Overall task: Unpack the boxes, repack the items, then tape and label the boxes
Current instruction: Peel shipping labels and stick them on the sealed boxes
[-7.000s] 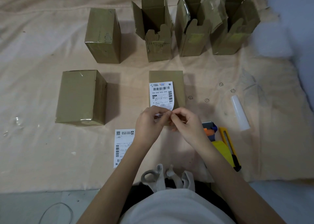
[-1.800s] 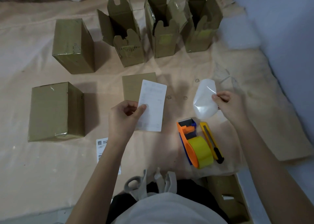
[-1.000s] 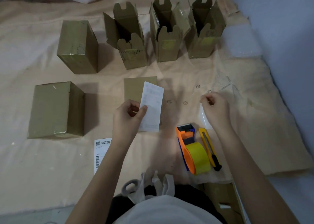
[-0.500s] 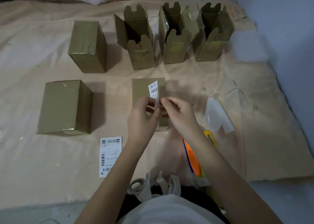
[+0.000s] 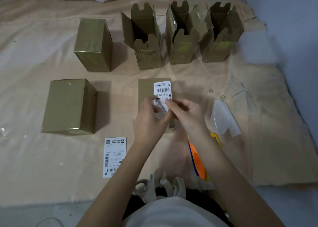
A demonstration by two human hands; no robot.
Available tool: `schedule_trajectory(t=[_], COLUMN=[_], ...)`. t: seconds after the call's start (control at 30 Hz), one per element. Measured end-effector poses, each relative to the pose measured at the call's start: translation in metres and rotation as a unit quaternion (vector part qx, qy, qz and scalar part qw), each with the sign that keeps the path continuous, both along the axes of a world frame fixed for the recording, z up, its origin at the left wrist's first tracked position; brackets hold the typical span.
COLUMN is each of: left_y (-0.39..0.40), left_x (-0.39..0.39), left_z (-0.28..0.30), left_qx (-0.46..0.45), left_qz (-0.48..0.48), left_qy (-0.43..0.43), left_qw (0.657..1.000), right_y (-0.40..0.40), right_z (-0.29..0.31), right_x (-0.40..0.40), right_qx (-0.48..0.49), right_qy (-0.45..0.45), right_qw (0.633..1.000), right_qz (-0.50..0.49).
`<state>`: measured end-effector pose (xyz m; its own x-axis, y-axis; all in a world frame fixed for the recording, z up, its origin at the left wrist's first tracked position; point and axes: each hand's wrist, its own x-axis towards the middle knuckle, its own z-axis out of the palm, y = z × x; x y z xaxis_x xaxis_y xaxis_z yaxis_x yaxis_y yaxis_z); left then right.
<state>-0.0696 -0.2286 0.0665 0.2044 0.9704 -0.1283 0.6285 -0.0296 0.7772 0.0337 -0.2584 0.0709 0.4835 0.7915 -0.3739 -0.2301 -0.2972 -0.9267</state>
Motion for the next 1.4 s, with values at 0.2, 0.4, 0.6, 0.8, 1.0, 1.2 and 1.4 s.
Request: schedule_trajectory(t=[0.2, 0.4, 0.6, 0.8, 1.0, 1.2, 1.4], left_y=[-0.006, -0.001, 0.009, 0.024, 0.025, 0.026, 0.035], left_x=[0.002, -0.003, -0.013, -0.021, -0.024, -0.025, -0.025], left_z=[-0.004, -0.009, -0.002, -0.009, -0.008, -0.011, -0.008], left_qx=[-0.030, -0.014, -0.128, -0.196, -0.202, -0.213, -0.176], left_qz=[0.019, -0.031, -0.040, 0.082, 0.048, 0.055, 0.086], left_qy=[0.036, 0.026, -0.186, -0.228, -0.227, -0.245, -0.246], left_qw=[0.999, 0.999, 0.973, 0.950, 0.952, 0.944, 0.949], right_y=[-0.007, -0.010, -0.010, -0.010, -0.007, -0.004, -0.001], right_z=[-0.003, -0.002, -0.001, 0.001, 0.000, -0.002, -0.015], right_x=[0.010, 0.009, 0.012, 0.017, 0.020, 0.019, 0.018], right_qx=[-0.025, -0.036, -0.028, -0.023, -0.028, -0.020, -0.031], right_qy=[-0.002, 0.026, 0.071, 0.062, 0.047, -0.005, -0.031], right_qw=[1.000, 0.999, 0.996, 0.998, 0.998, 0.999, 0.999], right_qz=[-0.013, -0.025, -0.036, 0.009, 0.021, 0.040, -0.028])
